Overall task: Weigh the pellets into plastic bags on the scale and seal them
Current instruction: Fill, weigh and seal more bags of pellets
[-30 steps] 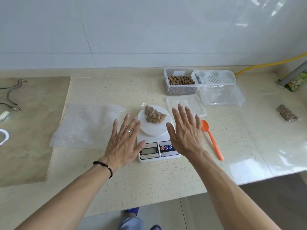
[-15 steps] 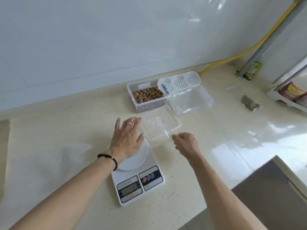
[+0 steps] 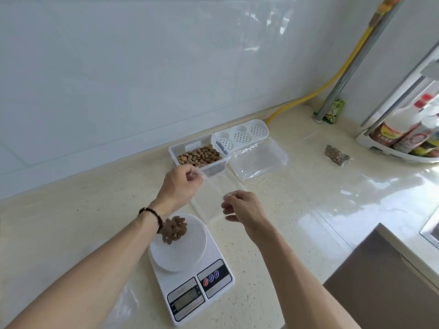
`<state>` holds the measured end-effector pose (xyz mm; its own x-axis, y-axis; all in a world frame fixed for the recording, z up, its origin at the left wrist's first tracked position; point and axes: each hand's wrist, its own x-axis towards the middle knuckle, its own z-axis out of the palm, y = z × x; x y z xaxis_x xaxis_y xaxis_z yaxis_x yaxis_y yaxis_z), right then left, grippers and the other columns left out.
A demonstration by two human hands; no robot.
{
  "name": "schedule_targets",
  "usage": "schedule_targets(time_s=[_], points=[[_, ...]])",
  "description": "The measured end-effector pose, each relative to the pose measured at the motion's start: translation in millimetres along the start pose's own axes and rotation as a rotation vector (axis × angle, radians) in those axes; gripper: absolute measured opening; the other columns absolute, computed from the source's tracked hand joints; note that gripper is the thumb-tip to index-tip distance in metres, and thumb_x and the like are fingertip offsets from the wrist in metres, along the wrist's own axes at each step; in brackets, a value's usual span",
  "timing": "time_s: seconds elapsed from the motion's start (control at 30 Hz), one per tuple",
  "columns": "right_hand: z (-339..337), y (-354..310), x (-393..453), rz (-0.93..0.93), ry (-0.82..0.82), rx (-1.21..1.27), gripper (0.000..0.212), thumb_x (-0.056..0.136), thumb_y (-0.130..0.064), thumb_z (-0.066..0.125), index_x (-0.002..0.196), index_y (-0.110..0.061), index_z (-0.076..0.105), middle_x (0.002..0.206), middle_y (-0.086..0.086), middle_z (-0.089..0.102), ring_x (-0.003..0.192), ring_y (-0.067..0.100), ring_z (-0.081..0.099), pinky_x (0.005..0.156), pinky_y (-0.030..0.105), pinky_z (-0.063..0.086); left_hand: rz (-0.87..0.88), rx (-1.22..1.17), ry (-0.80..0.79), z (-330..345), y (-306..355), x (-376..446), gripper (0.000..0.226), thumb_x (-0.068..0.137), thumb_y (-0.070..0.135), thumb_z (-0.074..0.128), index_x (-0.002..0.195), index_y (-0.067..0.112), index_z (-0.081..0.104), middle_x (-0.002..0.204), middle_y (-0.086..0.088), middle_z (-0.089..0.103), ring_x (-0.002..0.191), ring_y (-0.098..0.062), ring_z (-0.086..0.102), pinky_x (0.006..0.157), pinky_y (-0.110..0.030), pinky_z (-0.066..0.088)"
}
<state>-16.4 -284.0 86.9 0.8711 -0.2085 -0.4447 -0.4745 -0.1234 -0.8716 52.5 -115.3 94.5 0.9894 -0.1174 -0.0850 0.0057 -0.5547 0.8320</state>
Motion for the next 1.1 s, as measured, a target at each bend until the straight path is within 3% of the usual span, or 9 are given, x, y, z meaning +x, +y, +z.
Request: schedule_targets(time_s=[0.07,0.2,0.3,0.47,0.57,0.67,0.77,0.93,1.1], points=[[2,-13,-5,-0.034,-0.050,0.068,0.016,0.096,-0.016,0.058,0.086,-0.007,0.067,0.080,0.006,0.066,0.072,0.016,0.062,0.070,0.033,0.057,-0.025,-0.146,-0.032,-19,8,-2,0.033,0.090,0.026,0.065,0.085,-0.006,0.063,0.070,-0.004,0.060,0.061,-0.008,0.057,0.069,-0.028,0.049],[-1,-41,-15,-0.076,-0.162,0.231,0.017,0.096,-0.017,0.061,0.083,-0.008,0.067,0.072,0.003,0.060,0.065,0.014,0.057,0.063,0.028,0.051,0.033,-0.289,-0.077,-52,36,-14,0.021,0.091,0.020,0.065,0.081,0.003,0.071,0.079,-0.017,0.071,0.065,-0.015,0.062,0.075,-0.033,0.051],[-5,-61,-24,-0.127,-0.210,0.239,0.020,0.096,-0.021,0.061,0.081,-0.011,0.068,0.070,-0.001,0.058,0.064,0.012,0.055,0.065,0.028,0.050,0.095,-0.367,-0.008,-65,59,-22,0.019,0.090,0.014,0.065,0.077,0.001,0.069,0.078,-0.020,0.070,0.064,-0.015,0.060,0.068,-0.026,0.050],[-15,-89,-37,-0.364,-0.038,0.138,0.024,0.098,-0.018,0.058,0.078,-0.006,0.064,0.067,0.003,0.056,0.067,0.015,0.052,0.068,0.029,0.049,0.151,-0.376,0.089,-73,85,-30,0.029,0.089,0.015,0.065,0.069,-0.007,0.061,0.068,-0.022,0.064,0.063,-0.019,0.056,0.073,-0.033,0.050],[-19,-102,-44,-0.461,0.063,0.072,0.028,0.096,-0.017,0.060,0.070,-0.011,0.064,0.067,0.006,0.057,0.067,0.020,0.052,0.069,0.037,0.046,0.190,-0.421,0.141,-74,98,-34,0.031,0.088,0.013,0.065,0.066,-0.007,0.058,0.063,-0.024,0.059,0.061,-0.019,0.054,0.068,-0.026,0.046],[-26,-110,-55,-0.450,-0.039,0.188,0.024,0.094,-0.014,0.063,0.071,-0.011,0.065,0.070,0.007,0.059,0.069,0.017,0.056,0.070,0.033,0.049,0.194,-0.445,0.178,-73,104,-36,0.030,0.088,0.014,0.065,0.070,-0.009,0.058,0.058,-0.010,0.057,0.059,-0.016,0.054,0.065,-0.025,0.047],[-30,-117,-63,-0.472,-0.133,0.171,0.020,0.093,-0.013,0.065,0.075,-0.004,0.066,0.071,0.010,0.056,0.065,0.015,0.053,0.067,0.029,0.050,0.208,-0.462,0.118,-68,107,-40,0.027,0.090,0.014,0.065,0.072,-0.006,0.060,0.059,-0.005,0.058,0.062,-0.017,0.056,0.067,-0.030,0.052],[-35,-122,-65,-0.513,0.122,-0.091,0.022,0.092,-0.015,0.067,0.074,-0.003,0.069,0.063,0.004,0.056,0.059,0.014,0.051,0.061,0.030,0.049,0.267,-0.493,-0.071,-65,114,-46,0.017,0.093,0.012,0.062,0.081,0.003,0.070,0.063,-0.003,0.064,0.062,-0.015,0.060,0.062,-0.025,0.051],[-42,-126,-77,-0.557,0.050,-0.087,0.013,0.086,-0.015,0.074,0.073,-0.015,0.073,0.068,-0.004,0.067,0.063,0.009,0.058,0.062,0.025,0.052,0.299,-0.439,-0.017,-59,118,-41,0.012,0.089,0.010,0.068,0.080,0.004,0.072,0.070,-0.017,0.068,0.058,-0.015,0.061,0.057,-0.024,0.052]])
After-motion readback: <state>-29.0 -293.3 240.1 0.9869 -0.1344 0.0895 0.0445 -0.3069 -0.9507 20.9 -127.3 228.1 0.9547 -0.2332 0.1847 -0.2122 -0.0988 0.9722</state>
